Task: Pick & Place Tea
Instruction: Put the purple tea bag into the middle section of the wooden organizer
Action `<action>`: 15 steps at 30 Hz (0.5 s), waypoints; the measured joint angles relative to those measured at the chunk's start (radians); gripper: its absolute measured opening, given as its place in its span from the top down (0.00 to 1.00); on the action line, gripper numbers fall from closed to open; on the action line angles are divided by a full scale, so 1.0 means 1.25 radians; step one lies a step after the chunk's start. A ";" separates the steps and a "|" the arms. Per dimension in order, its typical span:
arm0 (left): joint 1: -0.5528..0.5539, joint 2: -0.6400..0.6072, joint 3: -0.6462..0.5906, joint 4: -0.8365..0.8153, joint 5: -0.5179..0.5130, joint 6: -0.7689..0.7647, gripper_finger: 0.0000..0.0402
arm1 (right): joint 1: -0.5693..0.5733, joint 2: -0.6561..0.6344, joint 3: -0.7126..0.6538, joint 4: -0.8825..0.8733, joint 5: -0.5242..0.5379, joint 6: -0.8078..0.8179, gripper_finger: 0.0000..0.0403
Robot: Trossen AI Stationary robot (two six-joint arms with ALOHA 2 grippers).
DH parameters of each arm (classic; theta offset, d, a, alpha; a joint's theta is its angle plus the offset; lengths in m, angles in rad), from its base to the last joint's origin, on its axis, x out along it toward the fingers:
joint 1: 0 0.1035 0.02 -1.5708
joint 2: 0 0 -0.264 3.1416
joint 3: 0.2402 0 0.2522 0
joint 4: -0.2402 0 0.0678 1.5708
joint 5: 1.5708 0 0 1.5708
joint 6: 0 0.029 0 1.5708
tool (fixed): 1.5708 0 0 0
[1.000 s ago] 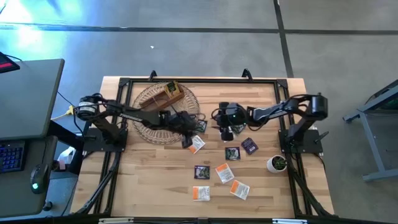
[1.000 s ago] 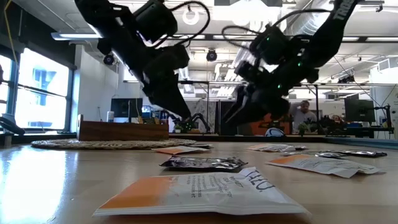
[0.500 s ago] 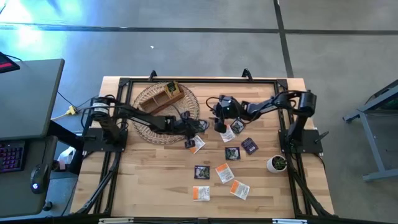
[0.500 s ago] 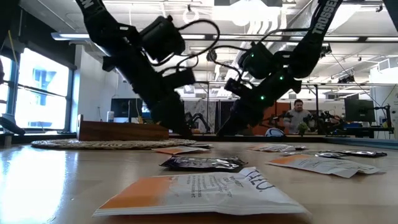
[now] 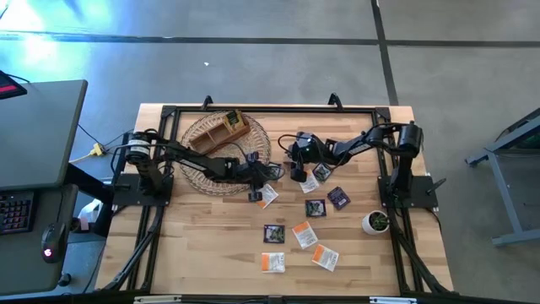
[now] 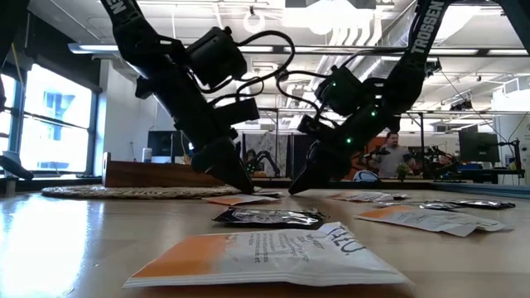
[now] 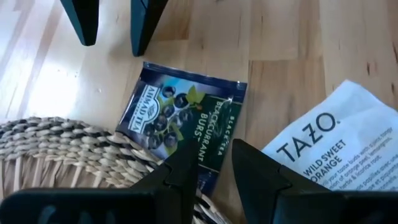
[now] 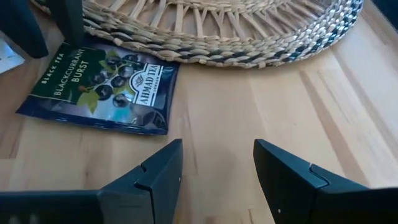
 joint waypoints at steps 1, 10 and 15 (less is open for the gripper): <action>0.000 0.000 0.000 0.000 -0.001 0.000 0.76 | 0.000 0.000 0.000 0.000 0.000 -0.002 0.52; 0.000 0.021 0.002 -0.004 -0.009 0.017 0.76 | 0.001 0.000 0.000 0.006 -0.143 -0.002 0.52; 0.000 0.022 0.002 -0.003 -0.021 0.025 0.76 | 0.007 0.000 0.000 0.005 -0.205 -0.007 0.52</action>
